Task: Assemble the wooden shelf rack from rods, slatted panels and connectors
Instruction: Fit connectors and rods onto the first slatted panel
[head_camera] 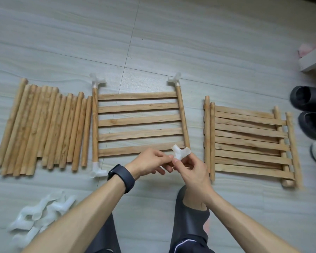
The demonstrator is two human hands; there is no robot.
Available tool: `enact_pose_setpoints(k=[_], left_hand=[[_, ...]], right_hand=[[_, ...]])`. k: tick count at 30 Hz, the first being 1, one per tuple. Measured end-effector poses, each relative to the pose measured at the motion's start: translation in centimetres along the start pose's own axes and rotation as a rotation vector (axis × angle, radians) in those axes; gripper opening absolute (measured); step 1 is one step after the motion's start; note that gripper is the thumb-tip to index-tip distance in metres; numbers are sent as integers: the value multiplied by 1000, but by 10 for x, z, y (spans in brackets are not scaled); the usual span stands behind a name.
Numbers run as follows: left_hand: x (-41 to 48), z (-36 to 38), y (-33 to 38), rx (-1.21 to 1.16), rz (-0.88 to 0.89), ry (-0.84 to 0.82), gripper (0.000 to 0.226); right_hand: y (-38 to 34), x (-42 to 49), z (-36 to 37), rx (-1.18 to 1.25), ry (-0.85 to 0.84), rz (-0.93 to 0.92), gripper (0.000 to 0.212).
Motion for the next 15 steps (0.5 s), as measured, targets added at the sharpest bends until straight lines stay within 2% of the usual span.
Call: enact_pose_setpoints(k=[1, 3, 5, 7, 9, 11, 15], left_hand=[[1, 0, 0, 83, 23, 56, 26], [4, -4, -5, 459, 34, 263, 23], [3, -12, -13, 849, -13, 396, 49], [6, -24, -23, 1060, -113, 381, 70], [12, -36, -32, 1142, -215, 319, 76], [14, -44, -40, 1163, -238, 297, 71], [14, -50, -47, 1128, -196, 339, 64]], right_hand=[[4, 0, -4, -37, 5, 35, 28], [12, 1, -16, -74, -25, 154, 22], [19, 2, -30, -86, -94, 283, 21], [22, 6, -43, -206, -194, 362, 30], [22, 11, -52, -387, -306, 398, 37], [22, 18, -57, -541, -367, 400, 44], [20, 28, -58, -696, -353, 293, 39]])
Point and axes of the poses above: each hand's wrist, its own x-axis towards the middle knuckle, its own z-axis out of the palm, y = z × x, the point moved 1 cm from there along x, towards the middle knuckle, and after that the axes turned 14 degrees about -y, right-handed, at the moved point
